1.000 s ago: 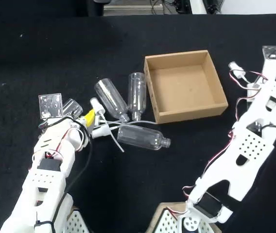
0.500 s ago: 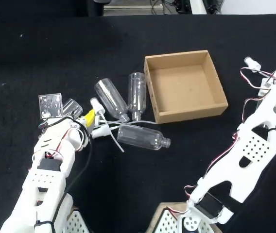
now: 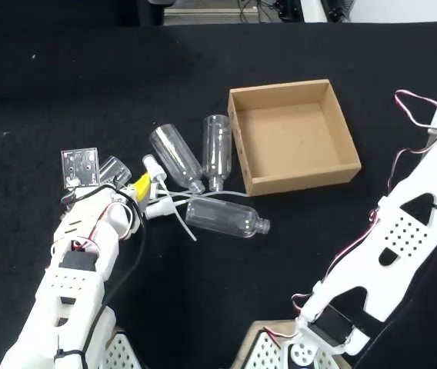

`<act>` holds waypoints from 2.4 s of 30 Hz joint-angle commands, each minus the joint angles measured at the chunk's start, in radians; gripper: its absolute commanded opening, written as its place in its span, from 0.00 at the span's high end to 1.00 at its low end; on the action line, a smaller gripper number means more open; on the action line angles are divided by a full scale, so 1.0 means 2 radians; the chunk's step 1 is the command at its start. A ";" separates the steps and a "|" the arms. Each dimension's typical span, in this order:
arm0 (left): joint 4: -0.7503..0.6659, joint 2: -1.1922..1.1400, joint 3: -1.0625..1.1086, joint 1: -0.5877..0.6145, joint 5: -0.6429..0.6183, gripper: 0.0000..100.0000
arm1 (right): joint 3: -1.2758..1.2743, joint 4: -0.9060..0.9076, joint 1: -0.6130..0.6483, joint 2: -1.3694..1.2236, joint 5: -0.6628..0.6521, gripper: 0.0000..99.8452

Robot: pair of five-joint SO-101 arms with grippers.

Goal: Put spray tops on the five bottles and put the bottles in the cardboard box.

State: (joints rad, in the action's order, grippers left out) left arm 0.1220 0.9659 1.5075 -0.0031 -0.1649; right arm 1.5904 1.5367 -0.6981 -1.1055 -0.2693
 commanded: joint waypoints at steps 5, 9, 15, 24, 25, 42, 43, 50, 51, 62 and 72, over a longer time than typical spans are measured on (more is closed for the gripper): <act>-0.011 0.008 -0.006 -0.004 -0.002 0.77 | 0.039 0.028 -0.014 0.024 0.019 0.99; -0.011 0.008 -0.006 -0.004 -0.002 0.77 | 0.038 0.049 -0.013 0.040 0.020 0.99; -0.011 0.008 -0.006 -0.004 -0.002 0.77 | 0.038 0.094 0.004 0.102 0.024 0.99; -0.010 0.008 -0.006 -0.004 -0.002 0.77 | 0.037 0.115 0.012 0.184 0.040 0.99; -0.010 0.008 -0.006 -0.004 -0.002 0.77 | 0.036 0.116 0.012 0.192 0.041 0.99; -0.011 0.008 -0.006 -0.004 -0.002 0.77 | -0.056 0.117 0.017 0.364 0.064 0.99; -0.011 0.008 -0.006 -0.004 -0.002 0.77 | -0.083 0.117 0.018 0.382 0.064 0.99; -0.010 0.008 -0.006 -0.004 -0.002 0.77 | -0.255 0.114 0.072 0.527 0.077 0.99; -0.009 0.008 -0.006 -0.004 -0.002 0.77 | -0.272 0.113 0.082 0.545 0.077 0.99; -0.008 0.008 -0.006 -0.004 -0.002 0.77 | -0.451 0.087 0.133 0.696 0.096 0.99; -0.008 0.008 -0.006 -0.004 -0.002 0.77 | -0.753 -0.051 0.216 0.907 0.094 0.99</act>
State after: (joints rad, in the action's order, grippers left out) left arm 0.1220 0.9659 1.5075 -0.0031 -0.1649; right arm 0.2708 1.5612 -0.3191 0.5731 -0.0821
